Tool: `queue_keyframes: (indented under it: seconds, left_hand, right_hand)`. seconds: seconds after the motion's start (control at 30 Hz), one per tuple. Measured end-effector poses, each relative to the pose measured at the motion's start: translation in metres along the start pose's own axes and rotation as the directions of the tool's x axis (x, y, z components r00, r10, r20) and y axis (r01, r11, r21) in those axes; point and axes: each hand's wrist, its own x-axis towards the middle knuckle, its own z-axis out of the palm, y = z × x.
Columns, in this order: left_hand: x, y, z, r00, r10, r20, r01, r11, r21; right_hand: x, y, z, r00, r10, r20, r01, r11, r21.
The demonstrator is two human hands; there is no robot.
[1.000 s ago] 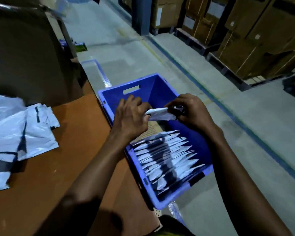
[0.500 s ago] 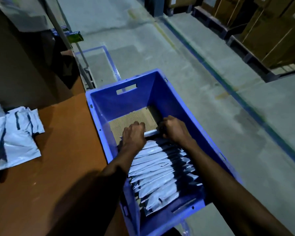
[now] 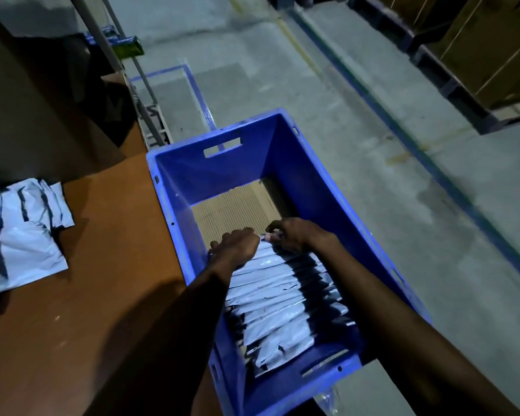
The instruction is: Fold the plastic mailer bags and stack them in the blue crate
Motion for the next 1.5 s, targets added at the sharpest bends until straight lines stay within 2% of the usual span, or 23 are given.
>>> queue_keyframes:
  seconds: [0.1,0.23,0.33,0.43,0.5,0.6,0.73,0.8,0.97,1.03,1.13,1.37,1.5]
  left_hand:
    - [-0.002,-0.004,0.003,0.995,-0.046,0.085,0.045,0.999,0.024]
    - [-0.010,0.000,-0.001,0.997,-0.026,0.077,0.024,0.999,0.039]
    - [-0.011,0.000,-0.003,0.997,-0.020,0.075,0.015,0.998,0.063]
    - [-0.020,0.000,-0.011,0.998,0.038,0.052,-0.044,0.994,0.103]
    - [-0.034,0.002,-0.021,0.993,0.102,-0.057,-0.089,0.977,0.196]
    - [-0.063,-0.003,-0.032,0.908,0.292,-0.302,-0.183,0.922,0.341]
    - [-0.097,-0.031,-0.042,0.712,0.450,-0.539,-0.328,0.892,0.311]
    - [-0.111,-0.052,-0.044,0.610,0.471,-0.638,-0.379,0.880,0.287]
    - [-0.154,-0.115,-0.049,0.437,0.431,-0.789,-0.439,0.868,0.232]
    - [-0.174,-0.147,-0.050,0.406,0.406,-0.819,-0.446,0.870,0.211]
    - [-0.203,-0.200,-0.051,0.378,0.357,-0.854,-0.474,0.867,0.153]
    - [-0.251,-0.324,-0.056,0.333,0.224,-0.916,-0.415,0.907,0.072]
    - [-0.249,-0.384,-0.065,0.320,0.185,-0.929,-0.357,0.932,0.063]
  right_hand:
    - [-0.003,-0.001,0.002,0.997,0.035,0.066,-0.033,0.999,-0.024]
    - [-0.009,-0.003,-0.003,0.999,0.032,-0.009,-0.033,0.996,-0.083]
    - [-0.013,-0.003,-0.001,0.999,0.035,-0.012,-0.036,0.997,-0.068]
    - [-0.023,-0.004,-0.006,0.991,0.027,-0.129,-0.032,0.999,-0.036]
    - [-0.031,-0.005,-0.010,0.979,0.013,-0.203,-0.012,1.000,0.003]
    - [-0.045,-0.012,-0.008,0.942,0.014,-0.335,0.031,0.991,0.131]
    - [-0.075,-0.048,0.000,0.845,0.028,-0.535,0.118,0.965,0.235]
    - [-0.094,-0.075,0.008,0.771,0.021,-0.637,0.167,0.958,0.234]
    - [-0.129,-0.151,0.039,0.595,-0.001,-0.804,0.245,0.953,0.180]
    - [-0.134,-0.183,0.054,0.552,-0.044,-0.833,0.283,0.949,0.138]
    - [-0.139,-0.235,0.077,0.540,-0.065,-0.839,0.334,0.932,0.142]
    - [-0.131,-0.357,0.140,0.564,-0.216,-0.797,0.459,0.884,0.086]
    - [-0.112,-0.413,0.168,0.601,-0.266,-0.754,0.476,0.876,0.071]
